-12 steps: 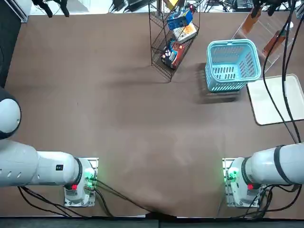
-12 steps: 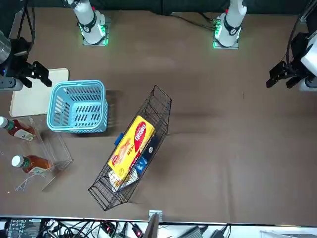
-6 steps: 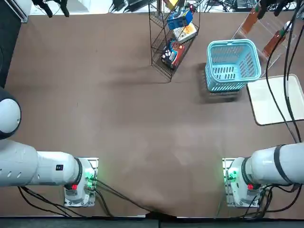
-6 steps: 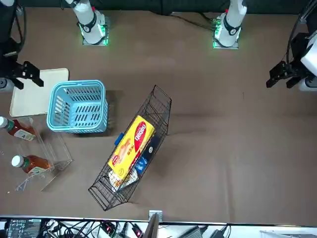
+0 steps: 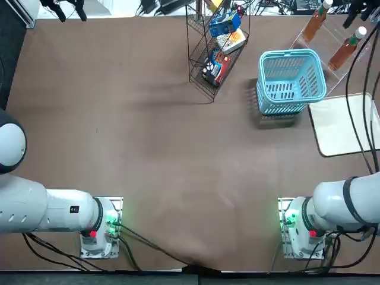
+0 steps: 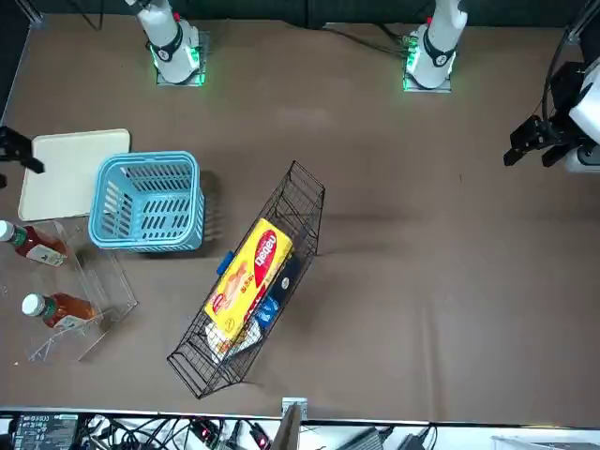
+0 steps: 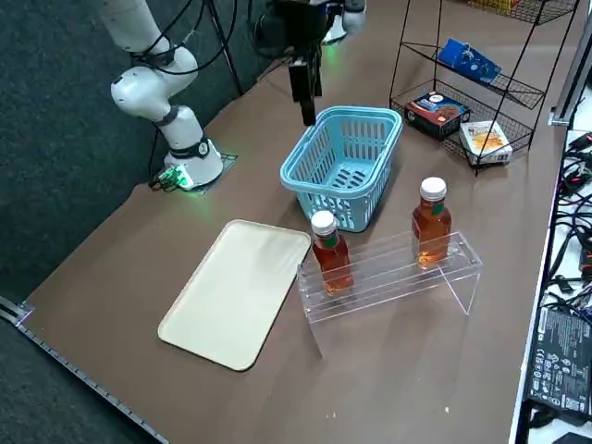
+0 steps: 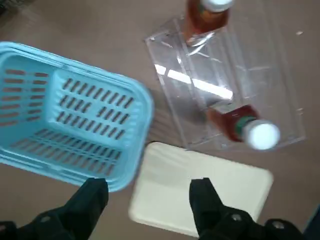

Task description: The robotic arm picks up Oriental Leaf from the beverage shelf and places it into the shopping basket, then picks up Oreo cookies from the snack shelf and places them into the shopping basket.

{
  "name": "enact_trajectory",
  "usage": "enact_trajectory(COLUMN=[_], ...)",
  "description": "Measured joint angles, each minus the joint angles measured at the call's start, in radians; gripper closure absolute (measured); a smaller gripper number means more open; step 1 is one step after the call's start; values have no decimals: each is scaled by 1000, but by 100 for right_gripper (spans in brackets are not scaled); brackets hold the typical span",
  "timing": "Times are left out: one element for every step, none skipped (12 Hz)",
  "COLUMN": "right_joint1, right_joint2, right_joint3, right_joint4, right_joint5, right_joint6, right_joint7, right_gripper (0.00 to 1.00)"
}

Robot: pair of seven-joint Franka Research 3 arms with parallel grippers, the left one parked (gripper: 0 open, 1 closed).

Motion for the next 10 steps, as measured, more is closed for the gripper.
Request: enact_trajectory(right_joint1=[-29,-57,-106,-128,-147,-163,-176,-183,-186,-186], right_joint2=[27,55,109,133,153,171,187,201,215,226], right_joint3=[-1,-2,-3,-3,-4,-4,-4,-4,-4,-4], right_joint4=[28,63,135,167,190,204,211,214,216,220], right_joint5=[0,0,0,0,0,0,0,0,0,0], right_joint6=[5,7,13,24,42,65,93,118,135,143], right_joint7=[-56,-113,-226,-290,-352,-406,-452,-487,-511,-521], right_gripper=[0,0,0,0,0,0,0,0,0,0])
